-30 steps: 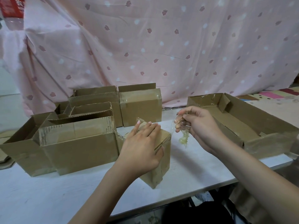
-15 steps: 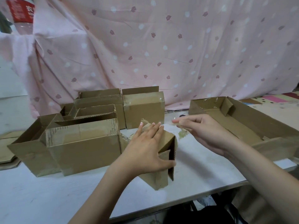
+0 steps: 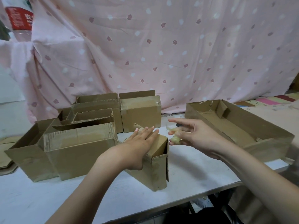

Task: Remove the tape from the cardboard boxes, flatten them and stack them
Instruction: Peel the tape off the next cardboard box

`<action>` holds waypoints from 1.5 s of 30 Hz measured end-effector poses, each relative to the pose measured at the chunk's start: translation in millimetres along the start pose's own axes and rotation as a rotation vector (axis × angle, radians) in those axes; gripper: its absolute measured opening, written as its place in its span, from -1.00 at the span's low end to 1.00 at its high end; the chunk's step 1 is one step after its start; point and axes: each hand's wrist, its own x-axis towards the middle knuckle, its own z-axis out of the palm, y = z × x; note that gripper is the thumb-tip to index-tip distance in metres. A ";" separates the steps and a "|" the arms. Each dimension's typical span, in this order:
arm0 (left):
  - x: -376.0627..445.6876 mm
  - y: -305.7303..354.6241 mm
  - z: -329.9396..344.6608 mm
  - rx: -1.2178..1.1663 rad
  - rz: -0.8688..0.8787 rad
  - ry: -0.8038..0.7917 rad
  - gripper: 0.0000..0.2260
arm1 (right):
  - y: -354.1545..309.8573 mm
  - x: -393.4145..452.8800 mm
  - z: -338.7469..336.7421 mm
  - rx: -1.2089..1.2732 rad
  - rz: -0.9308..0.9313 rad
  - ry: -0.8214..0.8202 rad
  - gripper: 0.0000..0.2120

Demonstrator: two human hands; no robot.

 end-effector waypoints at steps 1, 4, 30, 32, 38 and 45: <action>0.0 0.0 0.0 -0.006 0.002 0.004 0.03 | 1.7 0.8 -1.3 -0.039 -0.009 0.016 -0.69; -0.1 0.0 -0.4 -0.021 0.005 0.016 0.02 | 5.4 2.7 -6.8 -0.129 0.022 0.046 -0.80; 28.0 15.0 4.6 -0.026 -0.060 0.109 -0.08 | 5.9 -3.3 -34.0 -0.653 -0.093 0.022 -0.70; 32.3 19.4 4.0 -0.024 -0.054 0.117 -0.08 | 6.4 -2.6 -41.7 -0.584 -0.114 0.089 -0.75; 52.6 34.9 3.1 -0.038 -0.044 0.155 -0.10 | 2.1 -2.5 -82.0 -0.569 -0.132 0.271 -0.88; 81.1 53.6 1.9 0.000 -0.028 0.197 -0.13 | 5.3 -5.3 -143.2 -0.800 -0.092 0.441 -0.47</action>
